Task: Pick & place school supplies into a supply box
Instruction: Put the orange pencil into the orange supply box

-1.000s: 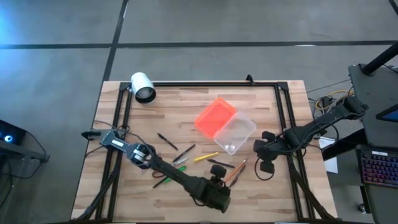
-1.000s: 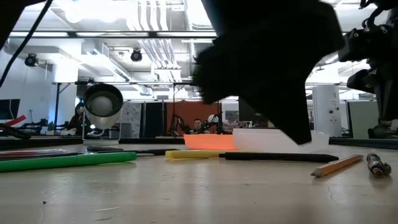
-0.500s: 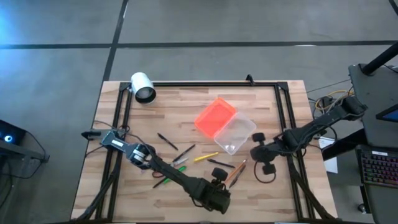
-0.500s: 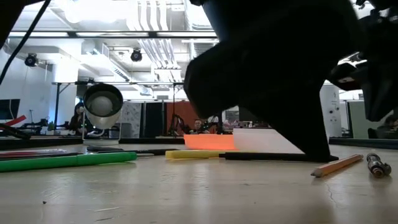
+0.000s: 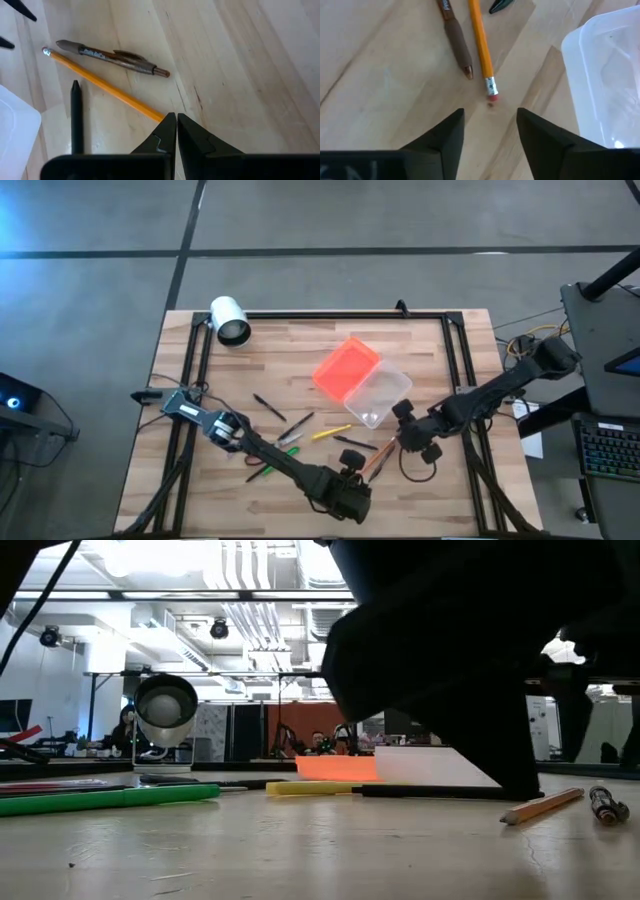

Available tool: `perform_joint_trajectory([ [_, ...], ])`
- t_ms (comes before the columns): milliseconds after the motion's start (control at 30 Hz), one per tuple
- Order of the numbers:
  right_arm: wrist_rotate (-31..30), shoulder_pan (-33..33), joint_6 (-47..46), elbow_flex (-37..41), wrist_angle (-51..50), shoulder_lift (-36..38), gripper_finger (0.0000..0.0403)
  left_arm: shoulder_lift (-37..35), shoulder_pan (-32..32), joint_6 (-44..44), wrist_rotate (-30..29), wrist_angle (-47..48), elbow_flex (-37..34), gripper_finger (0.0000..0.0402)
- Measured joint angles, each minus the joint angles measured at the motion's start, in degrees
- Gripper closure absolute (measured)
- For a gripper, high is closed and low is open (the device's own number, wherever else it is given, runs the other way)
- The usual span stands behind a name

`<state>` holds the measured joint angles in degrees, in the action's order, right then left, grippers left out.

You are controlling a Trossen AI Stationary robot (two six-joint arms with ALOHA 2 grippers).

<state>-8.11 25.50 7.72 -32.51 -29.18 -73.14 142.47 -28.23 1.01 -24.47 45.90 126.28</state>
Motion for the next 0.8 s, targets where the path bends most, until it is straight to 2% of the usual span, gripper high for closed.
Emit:
perform_joint_trajectory([
  [233, -1.3, 0.0, 0.2, -0.2, 1.2, -0.6, 0.0214, 0.0, 0.0, -1.7, 0.0, -0.6, -0.2, 0.0401],
  [400, -4.3, 0.0, 1.7, -0.2, 1.6, -0.8, 0.0213, 0.1, 0.0, -1.7, -0.1, -0.6, -2.7, 0.0401],
  [800, -4.4, 0.0, 1.7, -0.1, 1.6, -0.9, 0.0213, 0.0, 0.2, -3.0, -0.1, -1.2, -3.6, 0.0401],
])
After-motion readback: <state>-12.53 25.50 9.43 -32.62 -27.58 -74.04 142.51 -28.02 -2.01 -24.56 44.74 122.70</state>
